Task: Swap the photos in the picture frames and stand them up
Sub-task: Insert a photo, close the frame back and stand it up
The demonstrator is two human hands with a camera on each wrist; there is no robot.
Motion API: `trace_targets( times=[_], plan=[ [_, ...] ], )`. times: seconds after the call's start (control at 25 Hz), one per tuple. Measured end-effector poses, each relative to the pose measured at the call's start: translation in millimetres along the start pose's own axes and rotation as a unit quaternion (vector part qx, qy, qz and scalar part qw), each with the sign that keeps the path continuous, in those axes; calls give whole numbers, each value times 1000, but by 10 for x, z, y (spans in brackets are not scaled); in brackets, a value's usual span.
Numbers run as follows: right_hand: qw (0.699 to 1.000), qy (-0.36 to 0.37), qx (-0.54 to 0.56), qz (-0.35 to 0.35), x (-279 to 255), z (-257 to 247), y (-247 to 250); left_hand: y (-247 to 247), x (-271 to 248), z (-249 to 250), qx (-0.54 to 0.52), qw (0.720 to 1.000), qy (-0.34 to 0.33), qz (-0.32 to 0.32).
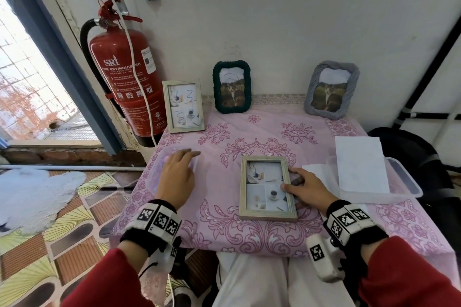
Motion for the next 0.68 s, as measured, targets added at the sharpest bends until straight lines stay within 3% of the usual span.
trace_targets(
  times=[0.12,0.28,0.4,0.68],
  plan=[
    [1000,-6,10,4,-10,-3,-4,-67,-27,283,-59,997,-51,4],
    [1000,-5,15,9,-26,-20,-19,-337,-38,575,-188,976,9,-110],
    [1000,5,14,19,-43,-29,-22,-514,-62,730,-227,954,58,-185],
    [998,22,41,41,-62,-4,9,-656,-28,807,-219,947,96,-217]
  ],
)
Point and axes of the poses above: each hand's wrist, its own x-axis towards the middle knuckle, its own y-axis out of the back of the hand, z = x × y, the point moved 1 cm from there along x, towards the middle knuckle, and after that the axes turned 14 degrees about x, right-handed, at the moved point
